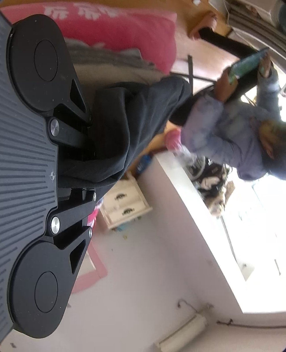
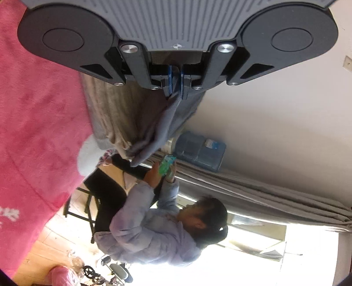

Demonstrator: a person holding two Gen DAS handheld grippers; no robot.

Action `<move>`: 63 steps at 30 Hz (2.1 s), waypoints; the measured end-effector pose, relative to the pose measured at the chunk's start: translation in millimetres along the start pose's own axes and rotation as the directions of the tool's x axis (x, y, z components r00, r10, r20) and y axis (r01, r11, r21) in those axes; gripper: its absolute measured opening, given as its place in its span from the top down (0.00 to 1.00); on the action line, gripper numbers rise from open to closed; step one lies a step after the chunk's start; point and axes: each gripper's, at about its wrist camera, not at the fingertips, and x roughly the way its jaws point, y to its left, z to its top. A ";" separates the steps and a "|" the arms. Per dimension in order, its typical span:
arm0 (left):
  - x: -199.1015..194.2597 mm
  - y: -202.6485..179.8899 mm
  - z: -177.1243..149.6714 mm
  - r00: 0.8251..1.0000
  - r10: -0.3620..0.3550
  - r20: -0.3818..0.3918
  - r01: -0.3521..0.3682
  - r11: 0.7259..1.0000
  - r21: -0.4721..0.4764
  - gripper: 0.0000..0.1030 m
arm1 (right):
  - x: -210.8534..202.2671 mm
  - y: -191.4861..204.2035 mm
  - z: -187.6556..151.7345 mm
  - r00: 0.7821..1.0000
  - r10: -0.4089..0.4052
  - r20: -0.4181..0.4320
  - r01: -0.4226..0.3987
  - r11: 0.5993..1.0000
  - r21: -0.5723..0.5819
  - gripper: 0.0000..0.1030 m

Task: Fold clothes
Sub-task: 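Lower the navy bundle onto the folded clothes stack with both grippers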

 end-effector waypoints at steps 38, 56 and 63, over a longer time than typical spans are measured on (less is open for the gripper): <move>-67.6 -45.5 -38.3 0.971 0.214 0.108 -0.238 0.919 0.315 0.53 | 16.0 43.7 -91.2 0.966 -0.248 0.075 0.252 0.826 -0.504 0.75; -67.1 -19.7 -71.5 0.905 0.405 0.127 -0.424 0.858 0.288 0.54 | 82.1 76.7 -112.6 0.979 -0.204 -0.001 0.153 0.736 -0.660 0.73; -98.5 29.0 -60.5 0.882 0.434 0.185 -0.442 0.897 0.001 0.56 | 137.8 124.8 -147.0 0.971 -0.206 -0.117 0.022 0.571 -0.820 0.53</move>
